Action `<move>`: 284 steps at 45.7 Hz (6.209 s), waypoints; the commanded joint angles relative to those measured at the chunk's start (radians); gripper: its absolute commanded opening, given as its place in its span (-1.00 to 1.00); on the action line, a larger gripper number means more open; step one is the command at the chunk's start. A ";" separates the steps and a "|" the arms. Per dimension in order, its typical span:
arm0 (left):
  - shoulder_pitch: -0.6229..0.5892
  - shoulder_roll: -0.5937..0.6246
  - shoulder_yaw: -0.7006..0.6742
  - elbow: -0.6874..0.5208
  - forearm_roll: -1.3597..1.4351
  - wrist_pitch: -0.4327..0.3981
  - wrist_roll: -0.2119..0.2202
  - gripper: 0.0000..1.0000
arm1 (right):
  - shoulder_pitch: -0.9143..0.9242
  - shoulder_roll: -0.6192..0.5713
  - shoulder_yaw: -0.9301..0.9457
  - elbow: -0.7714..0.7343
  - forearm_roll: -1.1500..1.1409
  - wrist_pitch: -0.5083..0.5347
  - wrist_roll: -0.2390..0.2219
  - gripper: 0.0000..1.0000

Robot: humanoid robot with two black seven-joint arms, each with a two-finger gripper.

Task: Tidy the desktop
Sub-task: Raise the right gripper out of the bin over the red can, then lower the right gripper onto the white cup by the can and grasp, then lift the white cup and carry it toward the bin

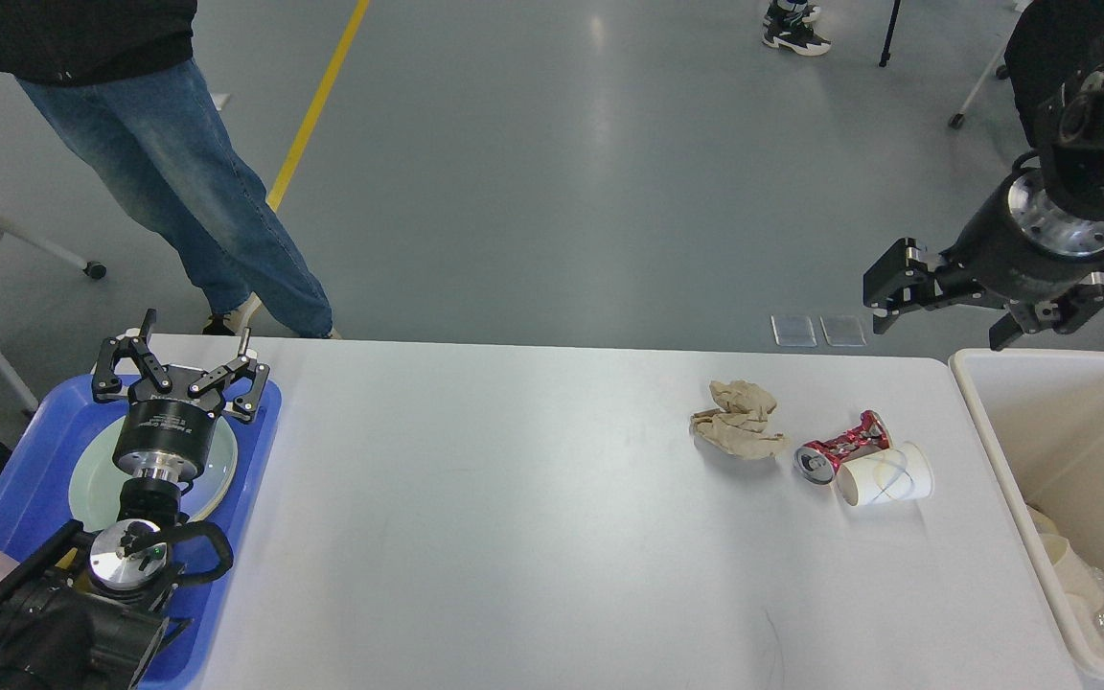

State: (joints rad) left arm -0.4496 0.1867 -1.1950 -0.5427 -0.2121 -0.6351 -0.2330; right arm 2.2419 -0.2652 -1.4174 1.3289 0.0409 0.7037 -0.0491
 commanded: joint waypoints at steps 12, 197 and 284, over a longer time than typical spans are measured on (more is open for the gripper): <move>0.002 0.000 -0.001 0.001 -0.001 0.000 0.000 0.93 | 0.235 -0.005 0.044 0.239 0.025 0.145 0.011 1.00; 0.000 -0.001 -0.002 0.000 0.000 0.000 0.000 0.93 | -1.216 0.038 0.617 -0.866 0.534 -0.721 -0.325 -0.75; 0.000 0.000 0.000 0.001 -0.001 0.000 0.000 0.93 | 0.444 -0.109 0.087 0.400 0.071 0.099 -0.090 -1.00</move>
State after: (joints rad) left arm -0.4484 0.1871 -1.1959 -0.5415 -0.2131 -0.6351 -0.2339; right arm 2.6953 -0.3713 -1.3118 1.7323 0.1120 0.8128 -0.1387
